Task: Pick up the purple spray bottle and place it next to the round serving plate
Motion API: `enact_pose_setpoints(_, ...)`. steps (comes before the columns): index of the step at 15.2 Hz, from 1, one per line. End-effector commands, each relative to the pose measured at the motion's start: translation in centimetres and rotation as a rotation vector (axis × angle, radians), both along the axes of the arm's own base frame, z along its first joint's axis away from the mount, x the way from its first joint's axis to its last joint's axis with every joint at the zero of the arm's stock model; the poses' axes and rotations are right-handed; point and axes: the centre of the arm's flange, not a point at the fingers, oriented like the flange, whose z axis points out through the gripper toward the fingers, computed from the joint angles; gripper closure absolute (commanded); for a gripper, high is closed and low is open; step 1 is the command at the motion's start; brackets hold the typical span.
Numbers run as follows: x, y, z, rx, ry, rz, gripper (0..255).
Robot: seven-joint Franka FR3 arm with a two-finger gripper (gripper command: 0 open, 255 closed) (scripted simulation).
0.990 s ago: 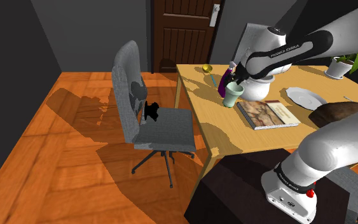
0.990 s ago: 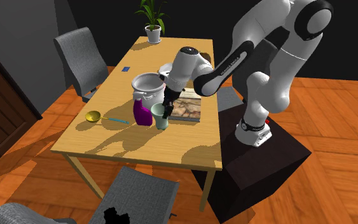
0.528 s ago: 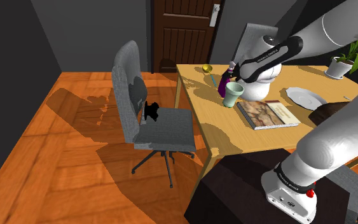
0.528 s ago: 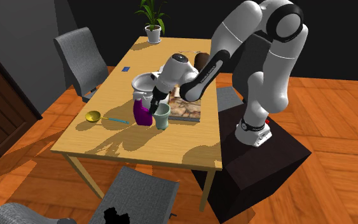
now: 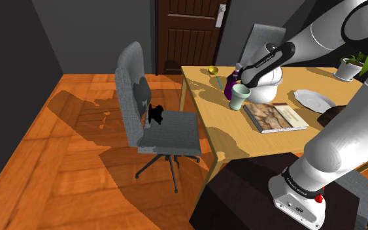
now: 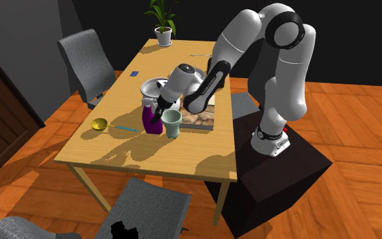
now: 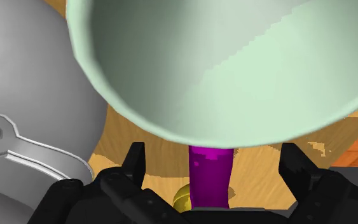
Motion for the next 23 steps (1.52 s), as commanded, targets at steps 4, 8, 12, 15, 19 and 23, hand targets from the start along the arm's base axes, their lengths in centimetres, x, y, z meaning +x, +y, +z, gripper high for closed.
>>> enact_pose_setpoints(4, 0.6, -0.3, -1.1, 0.0, -0.001, 0.0, 0)
enact_pose_setpoints(8, 0.6, -0.3, -1.1, 0.0, -0.001, 0.0, 0)
enact_pose_setpoints(12, 0.6, -0.3, -1.1, 0.0, 0.0, 0.0, 255)
enact_pose_setpoints(15, 0.6, -0.3, -1.1, 0.0, 0.0, 0.0, 255)
enact_pose_setpoints(19, 0.6, -0.3, -1.1, 0.0, -0.001, 0.0, 255)
enact_pose_setpoints(23, 0.6, -0.3, 1.0, 0.0, -0.001, 0.0, 255)
